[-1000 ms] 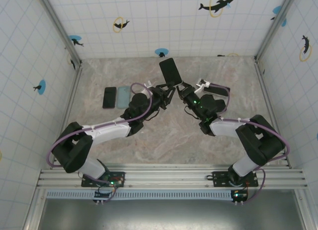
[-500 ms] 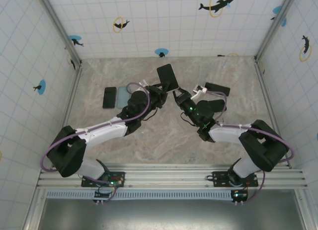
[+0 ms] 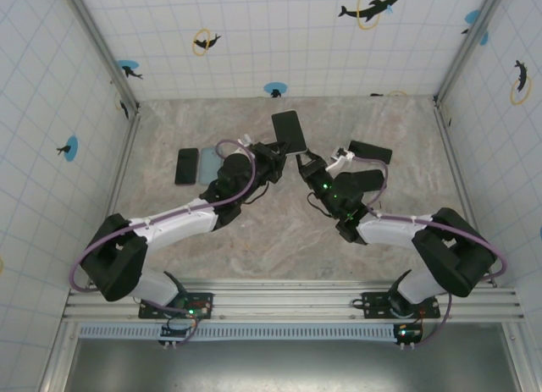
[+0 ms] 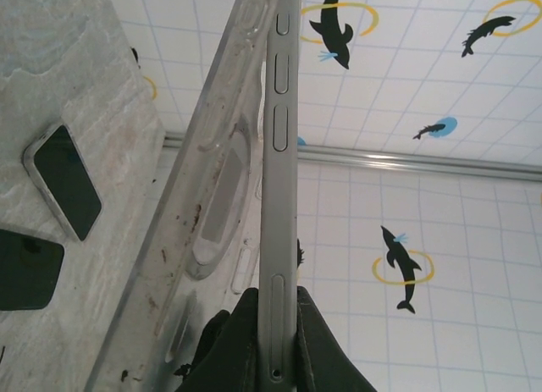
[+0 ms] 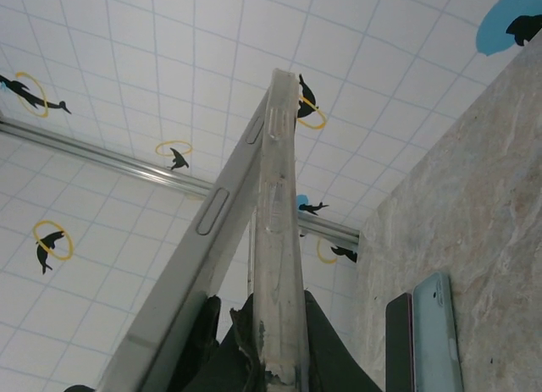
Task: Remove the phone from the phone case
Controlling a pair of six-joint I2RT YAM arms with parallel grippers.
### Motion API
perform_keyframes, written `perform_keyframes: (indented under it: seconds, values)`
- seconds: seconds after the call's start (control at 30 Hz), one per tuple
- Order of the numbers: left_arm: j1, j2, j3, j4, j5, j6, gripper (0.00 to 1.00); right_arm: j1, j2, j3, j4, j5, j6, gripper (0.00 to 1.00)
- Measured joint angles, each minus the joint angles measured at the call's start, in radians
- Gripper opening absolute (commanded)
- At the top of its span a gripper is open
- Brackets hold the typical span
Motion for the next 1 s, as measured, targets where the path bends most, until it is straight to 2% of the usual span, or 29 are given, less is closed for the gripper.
perform_keyframes:
  seconds: [0.43,0.57,1.0]
  values:
    - [0.000,0.038,0.097,-0.011,0.066,0.000,0.00,-0.046,0.034,0.004,-0.017,0.045,-0.014,0.00]
    - [0.022,0.038,0.097,-0.023,0.137,0.013,0.00,-0.069,0.034,0.004,-0.031,0.047,-0.020,0.00]
    - [0.327,0.000,0.061,-0.265,0.451,0.315,0.00,-0.112,0.019,0.002,-0.061,0.046,-0.051,0.00]
